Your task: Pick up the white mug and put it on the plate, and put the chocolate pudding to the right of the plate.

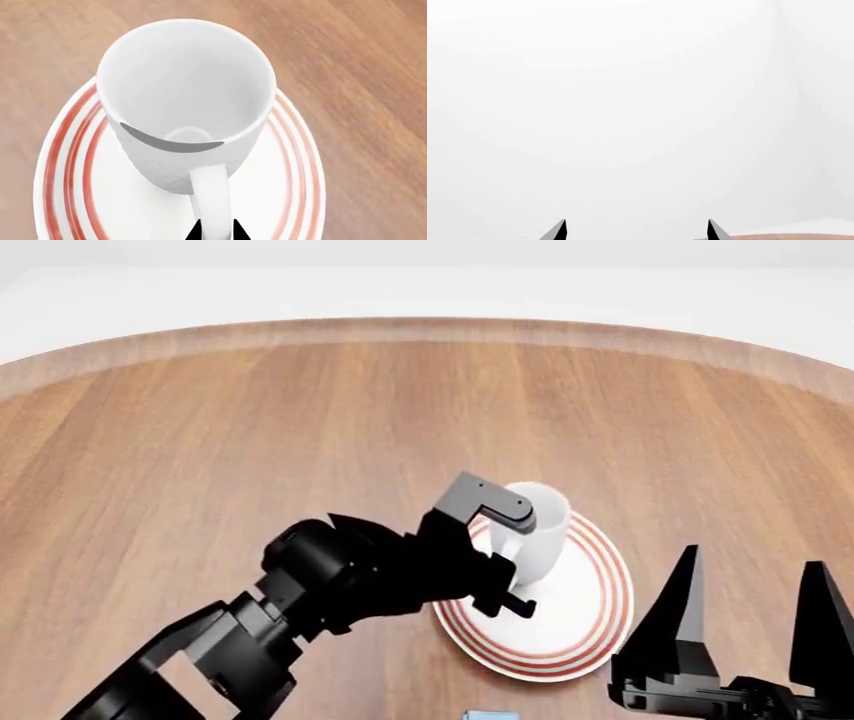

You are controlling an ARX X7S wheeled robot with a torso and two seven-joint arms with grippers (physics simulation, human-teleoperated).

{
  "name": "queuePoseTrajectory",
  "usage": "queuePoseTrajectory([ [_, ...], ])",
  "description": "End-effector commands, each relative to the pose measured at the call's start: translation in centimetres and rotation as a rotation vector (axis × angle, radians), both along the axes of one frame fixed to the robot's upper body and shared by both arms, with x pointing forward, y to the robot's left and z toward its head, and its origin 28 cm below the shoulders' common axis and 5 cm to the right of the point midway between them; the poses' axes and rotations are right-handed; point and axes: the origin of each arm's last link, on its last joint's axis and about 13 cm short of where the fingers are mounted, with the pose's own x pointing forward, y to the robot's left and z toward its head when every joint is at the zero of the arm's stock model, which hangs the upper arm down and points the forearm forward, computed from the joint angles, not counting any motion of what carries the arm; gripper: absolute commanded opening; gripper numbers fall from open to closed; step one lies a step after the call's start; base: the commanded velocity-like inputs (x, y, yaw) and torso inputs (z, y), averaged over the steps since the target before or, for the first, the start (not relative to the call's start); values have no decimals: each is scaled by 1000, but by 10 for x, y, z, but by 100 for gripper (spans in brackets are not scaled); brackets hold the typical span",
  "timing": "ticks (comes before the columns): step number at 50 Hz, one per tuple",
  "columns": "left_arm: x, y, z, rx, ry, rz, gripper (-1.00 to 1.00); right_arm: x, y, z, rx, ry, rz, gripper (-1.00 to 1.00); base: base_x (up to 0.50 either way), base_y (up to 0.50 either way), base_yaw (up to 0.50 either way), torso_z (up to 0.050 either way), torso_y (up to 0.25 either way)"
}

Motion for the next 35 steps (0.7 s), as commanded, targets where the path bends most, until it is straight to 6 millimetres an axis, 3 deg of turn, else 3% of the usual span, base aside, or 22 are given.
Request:
queuePoseTrajectory([
  [1, 1, -9, 3, -62, 20, -23, -100, 0, -1, 2, -12, -17, -3, 100, 0, 0, 0, 0, 0],
  [22, 5, -7, -10, -70, 58, 8, -100, 0, 1, 0, -13, -12, 7, 100, 0, 0, 0, 0, 0],
  [23, 5, -6, -12, -70, 58, 9, 100, 0, 1, 0, -14, -12, 8, 100, 0, 0, 0, 0, 0],
  [35, 1, -3, -12, -84, 59, 31, 100, -1, 2, -1, -15, -9, 11, 100, 0, 0, 0, 0, 0],
])
